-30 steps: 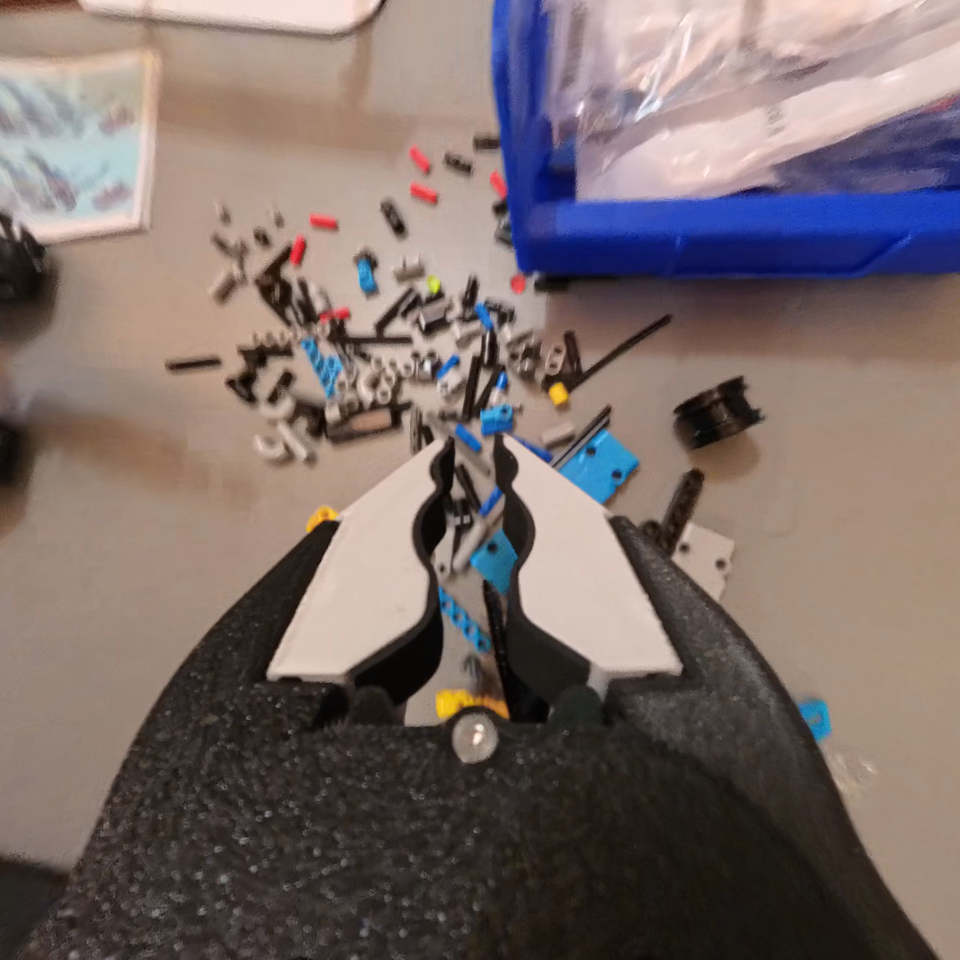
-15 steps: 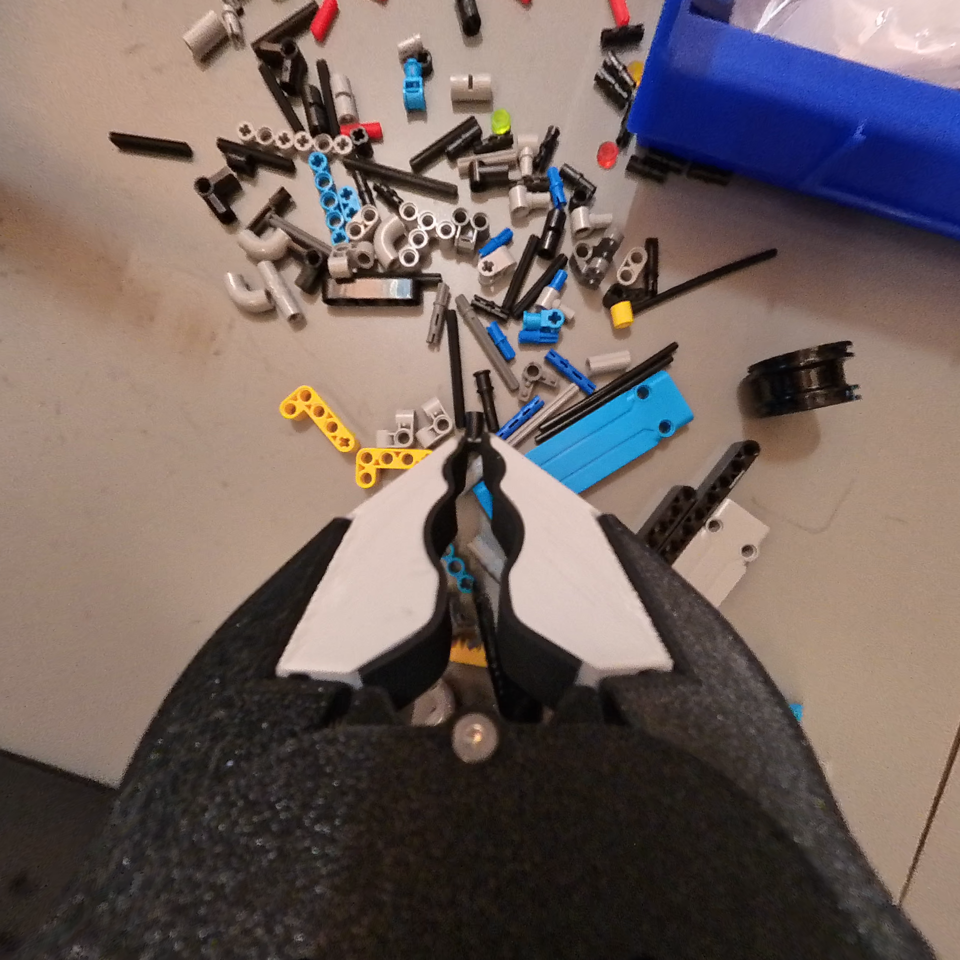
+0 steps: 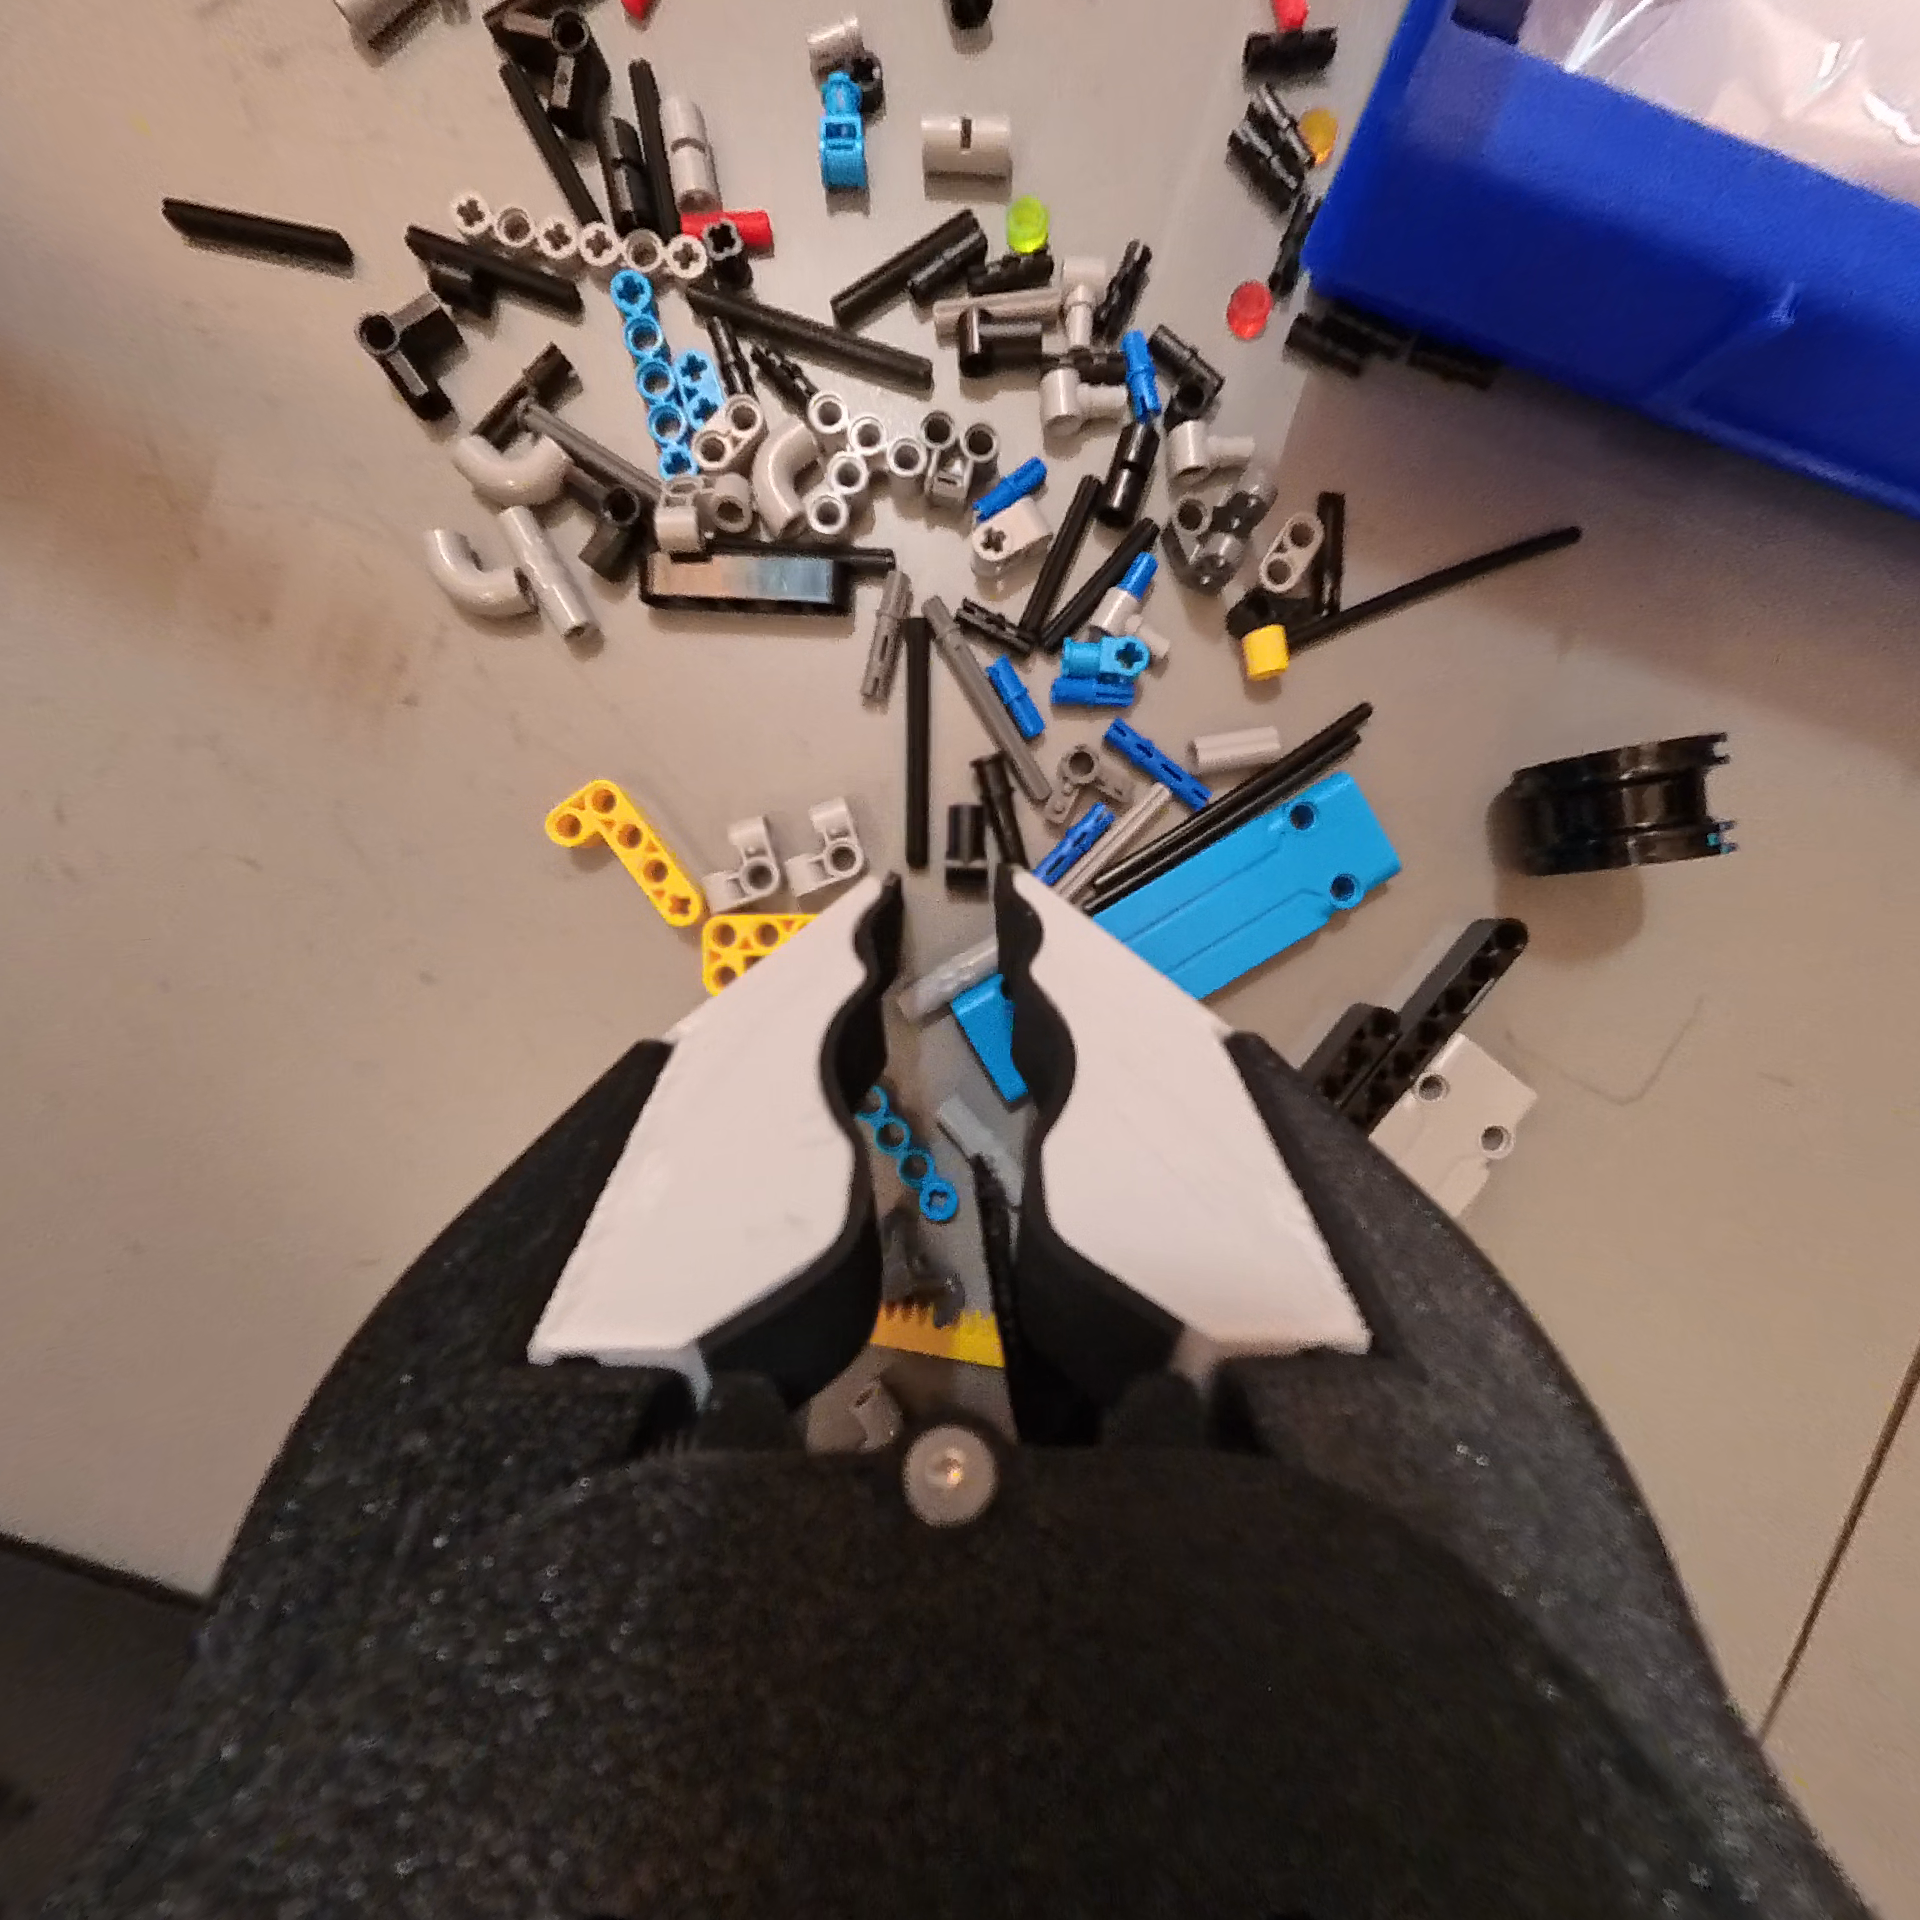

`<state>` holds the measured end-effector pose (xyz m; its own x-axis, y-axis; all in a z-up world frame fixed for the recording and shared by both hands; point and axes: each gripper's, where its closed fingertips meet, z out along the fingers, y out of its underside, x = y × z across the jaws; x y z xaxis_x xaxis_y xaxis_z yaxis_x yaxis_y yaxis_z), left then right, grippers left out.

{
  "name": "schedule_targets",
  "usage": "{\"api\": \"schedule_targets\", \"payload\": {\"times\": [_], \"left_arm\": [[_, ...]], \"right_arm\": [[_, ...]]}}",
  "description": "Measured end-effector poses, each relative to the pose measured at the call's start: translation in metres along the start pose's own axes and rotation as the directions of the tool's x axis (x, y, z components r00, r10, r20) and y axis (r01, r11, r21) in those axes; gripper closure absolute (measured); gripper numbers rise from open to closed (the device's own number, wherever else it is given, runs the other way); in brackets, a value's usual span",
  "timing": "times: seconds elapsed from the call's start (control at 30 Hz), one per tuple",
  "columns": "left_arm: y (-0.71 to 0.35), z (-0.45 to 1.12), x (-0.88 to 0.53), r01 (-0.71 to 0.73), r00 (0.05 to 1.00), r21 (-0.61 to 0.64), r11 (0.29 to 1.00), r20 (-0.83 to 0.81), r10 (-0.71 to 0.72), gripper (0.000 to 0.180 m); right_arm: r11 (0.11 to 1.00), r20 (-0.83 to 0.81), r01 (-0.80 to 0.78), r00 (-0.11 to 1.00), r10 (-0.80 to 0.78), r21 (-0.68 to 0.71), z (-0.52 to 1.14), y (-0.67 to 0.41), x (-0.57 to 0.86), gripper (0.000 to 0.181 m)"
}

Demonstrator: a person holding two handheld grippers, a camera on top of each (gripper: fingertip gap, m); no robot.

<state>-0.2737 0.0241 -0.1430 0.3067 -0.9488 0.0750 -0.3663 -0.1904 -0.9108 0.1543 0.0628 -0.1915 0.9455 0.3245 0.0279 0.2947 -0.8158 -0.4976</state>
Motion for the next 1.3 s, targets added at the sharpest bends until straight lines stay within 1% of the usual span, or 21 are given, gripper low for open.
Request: {"api": "schedule_targets", "payload": {"times": [0.13,0.33,0.47,0.57,0.67,0.7,0.77,0.83,0.9,0.97,1.0,1.1,1.17,1.2,1.23,1.27,1.3], "left_arm": [[0.0,0.0,0.001,-0.006,1.0,-0.001,1.0,0.002,0.006,0.116],[0.001,0.0,0.002,-0.008,1.0,-0.006,1.0,-0.001,0.008,0.116],[0.001,0.0,0.002,-0.011,1.0,-0.004,1.0,0.0,0.011,0.116],[0.002,0.0,0.004,-0.018,1.0,-0.01,1.0,-0.001,0.018,0.116],[0.0,-0.001,0.0,0.001,1.0,0.003,1.0,0.013,-0.001,0.116],[0.0,-0.002,-0.002,0.016,1.0,0.005,1.0,0.02,-0.016,0.116],[0.002,-0.002,-0.005,0.044,0.999,-0.005,0.999,0.029,-0.044,0.117],[0.003,-0.002,-0.005,0.056,0.998,-0.013,0.998,0.029,-0.056,0.116],[0.003,-0.002,-0.004,0.053,0.998,-0.01,0.999,0.028,-0.053,0.117],[0.005,-0.002,-0.003,0.048,0.998,-0.017,0.999,0.028,-0.047,0.116],[0.005,-0.002,-0.002,0.045,0.999,-0.021,0.999,0.03,-0.044,0.116],[0.007,-0.002,-0.001,0.038,0.999,-0.032,0.999,0.039,-0.037,0.116],[0.008,-0.002,-0.001,0.031,0.999,-0.037,0.999,0.043,-0.03,0.116],[0.008,-0.002,-0.001,0.028,0.999,-0.039,0.999,0.044,-0.026,0.116],[0.008,-0.002,-0.001,0.025,0.999,-0.041,0.999,0.046,-0.024,0.116],[0.009,-0.001,-0.001,0.024,0.999,-0.042,0.999,0.048,-0.022,0.116],[0.009,-0.001,0.0,0.022,0.999,-0.043,0.999,0.048,-0.02,0.116]], "right_arm": [[1.0,-0.001,0.004,1.0,-0.004,-0.013,0.004,0.001,0.0,0.165],[1.0,0.039,-0.001,0.999,0.001,0.004,0.007,-0.003,-0.002,0.173],[1.0,0.021,0.012,1.0,-0.011,-0.017,0.003,0.0,0.0,0.173],[1.0,0.031,0.013,0.999,-0.013,0.008,-0.01,-0.006,-0.008,0.173],[0.994,0.108,0.088,0.99,-0.094,0.059,-0.029,-0.026,-0.053,0.173],[0.988,0.169,0.126,0.975,-0.141,0.094,-0.033,-0.036,-0.082,0.173],[0.966,0.327,0.207,0.912,-0.247,0.153,-0.034,-0.047,-0.15,0.173],[0.938,0.401,0.28,0.85,-0.342,0.207,-0.023,-0.053,-0.206,0.173],[0.919,0.487,0.299,0.781,-0.391,0.257,-0.014,-0.056,-0.254,0.173],[0.921,0.567,0.277,0.727,-0.387,0.273,-0.007,-0.056,-0.29,0.173],[0.92,0.591,0.289,0.706,-0.391,0.264,-0.004,-0.053,-0.303,0.173],[0.901,0.592,0.338,0.679,-0.433,0.271,0.006,-0.045,-0.33,0.173],[0.887,0.564,0.386,0.686,-0.46,0.254,0.017,-0.037,-0.338,0.173],[0.883,0.546,0.368,0.694,-0.47,0.292,0.015,-0.042,-0.339,0.174],[0.885,0.543,0.367,0.699,-0.466,0.288,0.014,-0.041,-0.337,0.173],[0.897,0.542,0.346,0.716,-0.441,0.274,0.015,-0.042,-0.333,0.166],[0.913,0.554,0.307,0.726,-0.407,0.269,0.012,-0.043,-0.33,0.149]]}}
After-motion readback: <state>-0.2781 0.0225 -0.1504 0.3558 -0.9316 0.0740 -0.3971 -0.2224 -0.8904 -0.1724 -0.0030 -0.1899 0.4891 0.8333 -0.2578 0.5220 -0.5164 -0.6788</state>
